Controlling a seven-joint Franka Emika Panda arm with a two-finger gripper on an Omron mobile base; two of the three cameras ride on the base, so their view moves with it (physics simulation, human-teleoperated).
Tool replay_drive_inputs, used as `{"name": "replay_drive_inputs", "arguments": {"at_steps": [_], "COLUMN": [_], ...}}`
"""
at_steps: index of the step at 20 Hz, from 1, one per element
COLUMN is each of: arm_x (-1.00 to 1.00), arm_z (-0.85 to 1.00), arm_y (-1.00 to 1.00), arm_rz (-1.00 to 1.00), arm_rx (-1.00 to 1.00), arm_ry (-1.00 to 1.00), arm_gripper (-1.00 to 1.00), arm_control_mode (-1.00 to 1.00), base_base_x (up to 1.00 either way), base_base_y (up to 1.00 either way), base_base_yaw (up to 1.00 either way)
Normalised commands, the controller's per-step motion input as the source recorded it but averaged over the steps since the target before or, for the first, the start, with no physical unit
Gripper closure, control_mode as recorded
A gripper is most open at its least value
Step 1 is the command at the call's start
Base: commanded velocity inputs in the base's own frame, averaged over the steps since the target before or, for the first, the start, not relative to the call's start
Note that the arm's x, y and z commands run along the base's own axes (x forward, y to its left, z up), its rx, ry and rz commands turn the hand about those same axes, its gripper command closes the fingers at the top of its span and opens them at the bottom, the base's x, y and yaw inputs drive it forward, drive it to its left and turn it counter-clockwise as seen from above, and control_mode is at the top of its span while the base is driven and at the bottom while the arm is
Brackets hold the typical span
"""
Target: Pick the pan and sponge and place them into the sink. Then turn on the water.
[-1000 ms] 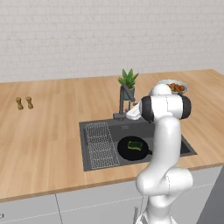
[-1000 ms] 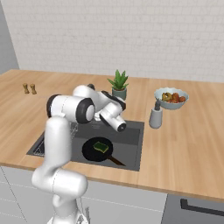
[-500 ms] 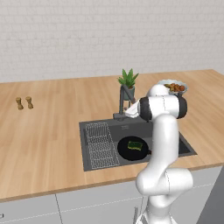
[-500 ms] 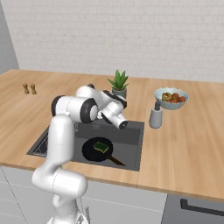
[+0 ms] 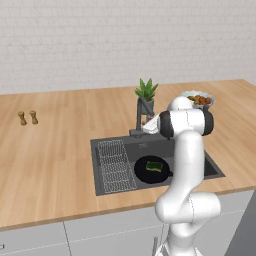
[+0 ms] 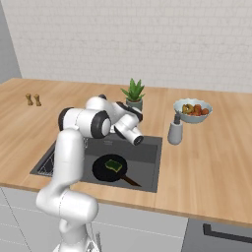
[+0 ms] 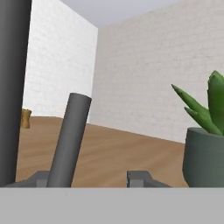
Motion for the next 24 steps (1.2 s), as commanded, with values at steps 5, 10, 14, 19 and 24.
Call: {"name": "replay_drive_inputs", "arguments": {"at_steps": [5,10,14,19,24], "arm_x": [0.00,0.03,0.05,0.09,0.03], "arm_z": [0.00,0.00,0.00,0.00,0.00], "arm_y": [-0.63,-0.75,-0.86,-0.88,-0.95], "arm_rz": [-0.08,-0.10,-0.11,-0.10,-0.07], "arm_rx": [0.04,0.05,0.04,0.03,0.05], "arm_ry": [0.00,0.00,0.00,0.02,0.05], "arm_gripper": [1.00,1.00,1.00,1.00,1.00], "arm_control_mode": [-1.00,-1.00,-1.00,-1.00,-1.00], "base_base_x": [0.00,0.00,0.00,0.00,0.00], "base_base_y": [0.00,0.00,0.00,0.00,0.00], "base_base_yaw": [0.00,0.00,0.00,0.00,0.00]}}
